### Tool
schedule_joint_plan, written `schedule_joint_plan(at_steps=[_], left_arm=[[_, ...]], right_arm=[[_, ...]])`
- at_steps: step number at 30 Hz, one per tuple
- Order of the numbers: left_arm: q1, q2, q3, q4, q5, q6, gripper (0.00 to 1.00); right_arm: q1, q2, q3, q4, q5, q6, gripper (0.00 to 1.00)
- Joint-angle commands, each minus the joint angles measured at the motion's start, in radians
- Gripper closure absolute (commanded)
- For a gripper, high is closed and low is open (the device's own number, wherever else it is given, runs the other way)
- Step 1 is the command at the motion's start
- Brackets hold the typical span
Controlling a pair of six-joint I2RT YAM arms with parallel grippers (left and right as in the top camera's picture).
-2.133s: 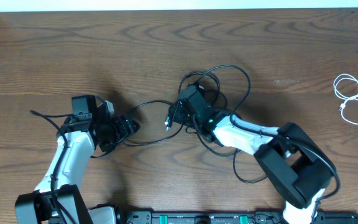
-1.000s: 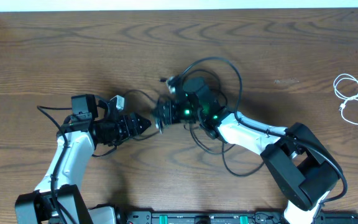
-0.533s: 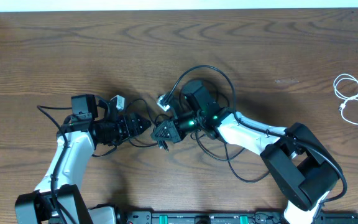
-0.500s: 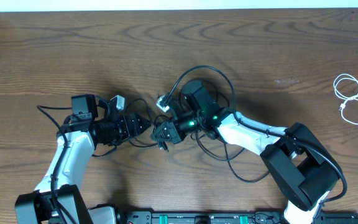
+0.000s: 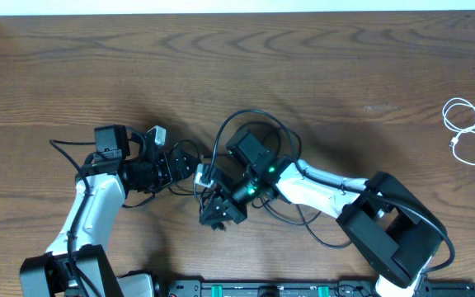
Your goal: Untangle cables
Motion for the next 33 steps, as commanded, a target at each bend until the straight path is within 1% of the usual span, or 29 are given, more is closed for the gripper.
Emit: schedule_joint_plan(at_steps=[1,5,6,7,8,9,11,13,14,15,16,17,19,20,21,22,23,26,27,29,32,33], left_arm=[[-0.001,0.006,0.000,0.001,0.013,0.013,0.17],[-0.001,0.006,0.000,0.001,0.013,0.012,0.37],[-0.001,0.006,0.000,0.001,0.013,0.012,0.46],[-0.001,0.006,0.000,0.001,0.013,0.013,0.61],[-0.001,0.006,0.000,0.001,0.013,0.012,0.72],[-0.001,0.006,0.000,0.001,0.013,0.012,0.79],[-0.001,0.006,0.000,0.001,0.013,0.013,0.85],[-0.001,0.006,0.000,0.001,0.013,0.012,0.85],[-0.001,0.006,0.000,0.001,0.013,0.012,0.85],[-0.001,0.006,0.000,0.001,0.013,0.012,0.85],[-0.001,0.006,0.000,0.001,0.014,0.012,0.85],[-0.001,0.006,0.000,0.001,0.014,0.011,0.85],[-0.001,0.006,0.000,0.001,0.014,0.008,0.85],[-0.001,0.006,0.000,0.000,0.014,0.008,0.85],[-0.001,0.006,0.000,0.000,0.014,0.008,0.89],[-0.001,0.006,0.000,0.000,0.013,0.008,0.92],[-0.001,0.006,0.000,0.000,0.013,0.008,0.92],[-0.001,0.006,0.000,0.000,0.013,0.008,0.92],[-0.001,0.006,0.000,0.000,0.013,0.008,0.92],[-0.001,0.006,0.000,0.000,0.013,0.008,0.92],[-0.001,0.006,0.000,0.000,0.013,0.008,0.92],[-0.001,0.006,0.000,0.000,0.013,0.008,0.92]], right_arm=[[0.013,-0.003,0.011,0.002,-0.137,-0.095,0.99],[-0.006,-0.009,0.029,0.000,-0.133,-0.020,0.99],[-0.011,-0.010,0.035,0.002,-0.130,-0.003,0.99],[-0.018,-0.014,0.045,0.001,-0.129,0.014,0.99],[-0.023,-0.016,0.055,0.002,-0.115,0.030,0.98],[-0.027,-0.022,0.063,0.000,-0.097,0.047,0.99],[-0.030,-0.036,0.083,0.000,-0.036,0.090,0.98],[-0.029,-0.047,0.100,0.002,0.022,0.143,0.96],[-0.026,-0.049,0.108,0.004,0.032,0.161,0.93],[-0.023,-0.052,0.117,0.006,0.034,0.182,0.88],[-0.020,-0.052,0.122,0.014,0.039,0.202,0.78],[-0.019,-0.052,0.124,0.025,0.065,0.245,0.66],[-0.019,-0.052,0.125,0.047,0.130,0.347,0.57],[-0.019,-0.052,0.125,0.053,0.156,0.375,0.46],[-0.019,-0.052,0.125,0.058,0.194,0.403,0.41],[-0.021,-0.052,0.125,0.065,0.224,0.424,0.39],[-0.023,-0.052,0.125,0.070,0.258,0.448,0.38],[-0.034,-0.052,0.125,0.081,0.315,0.517,0.41],[-0.037,-0.052,0.125,0.081,0.335,0.538,0.44],[-0.037,-0.052,0.125,0.077,0.388,0.591,0.52],[-0.035,-0.052,0.125,0.075,0.458,0.686,0.57],[-0.035,-0.052,0.125,0.075,0.499,0.743,0.65]])
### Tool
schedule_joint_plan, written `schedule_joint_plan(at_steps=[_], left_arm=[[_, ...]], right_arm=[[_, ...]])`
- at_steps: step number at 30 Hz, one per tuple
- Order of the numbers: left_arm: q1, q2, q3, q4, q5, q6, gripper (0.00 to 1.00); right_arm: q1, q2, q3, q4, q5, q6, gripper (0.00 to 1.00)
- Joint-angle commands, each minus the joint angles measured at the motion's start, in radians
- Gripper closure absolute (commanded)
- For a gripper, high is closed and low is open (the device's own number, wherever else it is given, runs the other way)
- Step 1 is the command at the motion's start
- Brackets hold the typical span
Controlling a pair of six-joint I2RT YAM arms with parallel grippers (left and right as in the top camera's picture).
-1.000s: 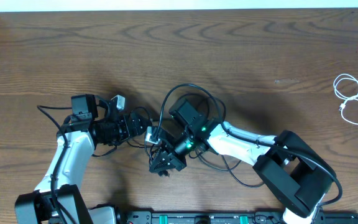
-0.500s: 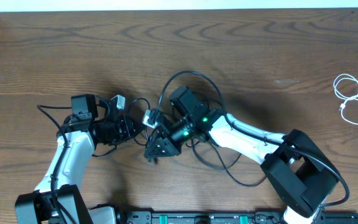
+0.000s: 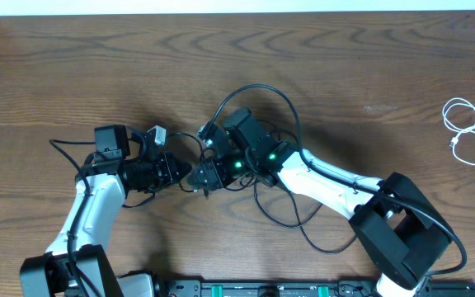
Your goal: Untangle cables
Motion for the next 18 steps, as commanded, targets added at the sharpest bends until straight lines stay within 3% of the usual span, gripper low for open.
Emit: schedule_joint_plan(at_steps=[1,3,4,12,15,18], left_arm=[[-0.001,0.006,0.000,-0.002,0.013,0.006,0.92],[-0.001,0.006,0.000,-0.002,0.013,0.006,0.92],[-0.001,0.006,0.000,-0.003,0.013,0.006,0.92],[-0.001,0.006,0.000,-0.003,0.013,0.006,0.92],[-0.001,0.006,0.000,-0.002,0.013,0.006,0.92],[-0.001,0.006,0.000,-0.002,0.013,0.006,0.92]], right_arm=[[-0.004,-0.023,0.017,0.001,0.142,0.191,0.69],[-0.005,-0.023,0.017,0.003,0.167,0.235,0.84],[-0.008,-0.023,0.017,0.006,0.188,0.260,0.99],[-0.009,-0.023,0.017,0.004,0.257,0.266,0.99],[-0.008,-0.023,0.017,-0.002,0.307,0.286,0.81],[-0.008,-0.023,0.016,0.018,0.350,0.291,0.74]])
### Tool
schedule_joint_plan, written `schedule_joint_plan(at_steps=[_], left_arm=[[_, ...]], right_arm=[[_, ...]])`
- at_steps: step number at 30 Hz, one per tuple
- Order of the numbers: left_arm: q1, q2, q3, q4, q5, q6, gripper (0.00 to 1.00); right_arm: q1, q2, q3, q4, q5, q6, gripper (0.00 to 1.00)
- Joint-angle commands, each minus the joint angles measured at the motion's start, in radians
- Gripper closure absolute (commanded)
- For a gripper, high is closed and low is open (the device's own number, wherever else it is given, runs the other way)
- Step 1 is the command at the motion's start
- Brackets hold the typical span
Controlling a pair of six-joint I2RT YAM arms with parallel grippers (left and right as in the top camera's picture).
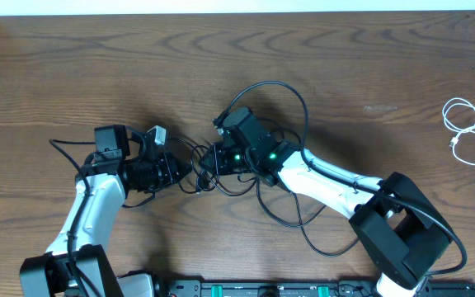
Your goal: Untangle cables
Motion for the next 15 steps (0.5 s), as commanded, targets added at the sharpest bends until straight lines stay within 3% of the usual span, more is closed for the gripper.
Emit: schedule_joint_plan(at_steps=[1,4,15], left_arm=[[-0.001,0.006,0.000,-0.002,0.013,0.006,0.92],[-0.001,0.006,0.000,-0.002,0.013,0.006,0.92],[-0.001,0.006,0.000,-0.002,0.013,0.006,0.92]], right_arm=[[-0.003,-0.023,0.017,0.018,0.089,0.020,0.70],[-0.001,-0.023,0.016,0.016,0.109,0.017,0.60],[0.053,-0.023,0.016,-0.051,0.094,-0.221,0.50]])
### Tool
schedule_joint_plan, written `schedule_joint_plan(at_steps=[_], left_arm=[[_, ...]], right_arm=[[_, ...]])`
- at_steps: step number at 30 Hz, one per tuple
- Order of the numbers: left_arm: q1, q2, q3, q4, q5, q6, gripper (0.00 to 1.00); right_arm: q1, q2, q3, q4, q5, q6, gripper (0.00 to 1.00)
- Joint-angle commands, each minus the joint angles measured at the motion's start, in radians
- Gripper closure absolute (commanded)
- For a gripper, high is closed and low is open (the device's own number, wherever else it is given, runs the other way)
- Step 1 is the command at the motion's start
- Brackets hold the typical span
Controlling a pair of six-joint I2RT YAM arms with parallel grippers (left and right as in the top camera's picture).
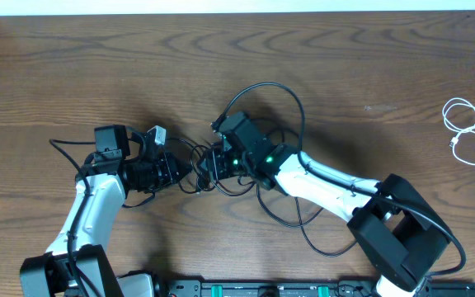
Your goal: Untangle cables
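Note:
A black cable (291,92) rises in a big loop behind the right arm, and more loops (291,216) lie on the table in front of it. Its strands knot up at the middle (195,158), between the two grippers. My left gripper (181,172) points right into the knot and looks shut on a strand of the black cable. From the other side, my right gripper (205,164) points left into the same knot, nearly tip to tip with the left one. It seems shut on the cable too. The dark fingers are hard to tell from the cable.
A thin white cable (466,132) lies coiled near the right edge of the wooden table (72,74). A black rail with green marks (303,289) runs along the front edge. A thin black lead (66,144) trails from the left wrist.
The right wrist has shifted slightly, and the big loop behind it has pulled in a little on its right side. The left arm is where it was.
At first my right gripper was low, near the front of the knot, with a white plug showing by the left gripper's tip. It then stood higher, against the left gripper's tip, with the loop behind it larger. It remains there now. The left gripper never moved.

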Motion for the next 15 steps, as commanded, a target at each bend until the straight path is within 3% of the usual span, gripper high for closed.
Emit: schedule_joint_plan(at_steps=[1,15], left_arm=[[-0.001,0.006,0.000,-0.002,0.013,0.006,0.92],[-0.001,0.006,0.000,-0.002,0.013,0.006,0.92]], right_arm=[[0.022,-0.023,0.016,-0.006,0.008,-0.122,0.50],[0.064,-0.023,0.016,-0.006,0.133,-0.284,0.52]])
